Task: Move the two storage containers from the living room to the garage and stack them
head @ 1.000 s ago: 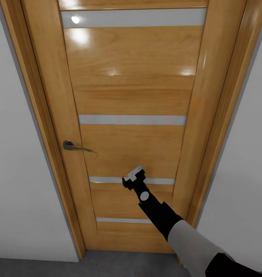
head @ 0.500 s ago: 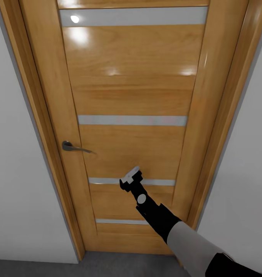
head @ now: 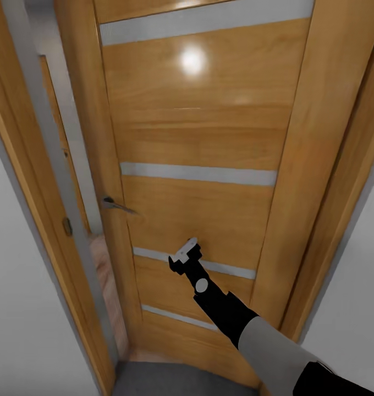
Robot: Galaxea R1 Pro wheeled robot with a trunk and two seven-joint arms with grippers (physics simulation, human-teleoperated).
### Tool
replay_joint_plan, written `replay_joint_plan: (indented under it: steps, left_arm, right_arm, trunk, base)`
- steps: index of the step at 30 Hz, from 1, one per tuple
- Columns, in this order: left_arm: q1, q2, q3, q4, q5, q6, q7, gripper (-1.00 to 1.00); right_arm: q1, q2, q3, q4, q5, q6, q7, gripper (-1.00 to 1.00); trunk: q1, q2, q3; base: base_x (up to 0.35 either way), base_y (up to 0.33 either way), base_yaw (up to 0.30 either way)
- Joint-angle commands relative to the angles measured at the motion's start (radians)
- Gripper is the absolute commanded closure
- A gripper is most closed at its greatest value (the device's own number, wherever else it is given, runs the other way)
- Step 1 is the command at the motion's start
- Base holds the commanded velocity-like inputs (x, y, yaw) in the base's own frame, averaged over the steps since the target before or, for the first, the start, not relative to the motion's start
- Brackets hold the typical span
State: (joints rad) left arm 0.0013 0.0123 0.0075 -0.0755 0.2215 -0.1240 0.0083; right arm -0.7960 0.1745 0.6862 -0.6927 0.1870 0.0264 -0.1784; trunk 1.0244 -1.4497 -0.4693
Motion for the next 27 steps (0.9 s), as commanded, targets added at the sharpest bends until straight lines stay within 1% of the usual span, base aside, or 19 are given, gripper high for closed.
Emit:
replay_joint_plan:
  steps: [1, 7, 10, 11, 12, 15, 17, 20, 23, 27]
  left_arm:
    - [0.000, 0.000, 0.000, 0.000, 0.004, -0.002, 0.001, -1.00]
    - [0.000, 0.000, 0.000, -0.001, 0.003, -0.002, 0.001, -1.00]
    - [0.000, 0.000, 0.000, -0.001, 0.003, -0.002, 0.001, -1.00]
    - [0.000, 0.000, 0.000, -0.001, 0.003, -0.002, 0.001, -1.00]
    - [0.000, 0.000, 0.000, -0.001, 0.003, -0.002, 0.001, -1.00]
    - [0.000, 0.000, 0.000, -0.001, 0.003, -0.002, 0.001, -1.00]
    - [0.000, 0.000, 0.000, -0.001, 0.003, -0.002, 0.001, -1.00]
    - [0.000, 0.000, 0.000, -0.001, 0.003, -0.002, 0.001, -1.00]
    - [0.000, 0.000, 0.000, -0.001, 0.003, -0.002, 0.001, -1.00]
    - [0.000, 0.000, 0.000, -0.001, 0.003, -0.002, 0.001, -1.00]
  right_arm:
    - [-0.002, 0.000, 0.004, 0.000, 0.012, 0.004, -0.010, -1.00]
    - [-0.003, 0.000, 0.005, 0.007, 0.011, 0.031, -0.012, -1.00]
    - [-0.010, 0.000, 0.005, 0.040, 0.011, 0.046, -0.011, -1.00]
    - [-0.024, 0.000, 0.005, 0.060, 0.011, 0.049, -0.011, -1.00]
    - [-0.053, 0.000, 0.004, 0.087, 0.010, 0.050, -0.011, -1.00]
    - [-0.089, 0.000, 0.004, 0.127, 0.009, 0.046, -0.010, -1.00]
    - [-0.110, 0.000, 0.004, 0.150, -0.007, 0.044, -0.010, -1.00]
    - [-0.125, 0.000, 0.004, 0.163, -0.024, 0.045, -0.010, -1.00]
    - [-0.158, 0.000, 0.003, 0.171, -0.055, 0.050, -0.010, -1.00]
    - [-0.164, 0.000, 0.003, 0.162, -0.063, 0.045, -0.011, -1.00]
  trunk:
    - [0.001, 0.000, -0.001]
    - [0.001, 0.000, -0.001]
    - [0.001, 0.000, -0.001]
    - [0.001, 0.000, -0.001]
    - [0.001, 0.000, -0.001]
    - [0.001, 0.000, -0.001]
    - [0.001, 0.000, -0.001]
    - [0.001, 0.000, -0.001]
    - [0.001, 0.000, -0.001]
    - [0.001, 0.000, -0.001]
  base:
    - [0.318, 0.000, 0.000]
    - [0.318, 0.000, 0.000]
    - [0.317, 0.000, 0.000]
    - [0.317, 0.000, 0.000]
    - [0.317, 0.000, 0.000]
    - [0.317, 0.000, 0.000]
    - [0.317, 0.000, 0.000]
    - [0.317, 0.000, 0.000]
    - [0.317, 0.000, 0.000]
    - [0.292, 0.000, 0.000]
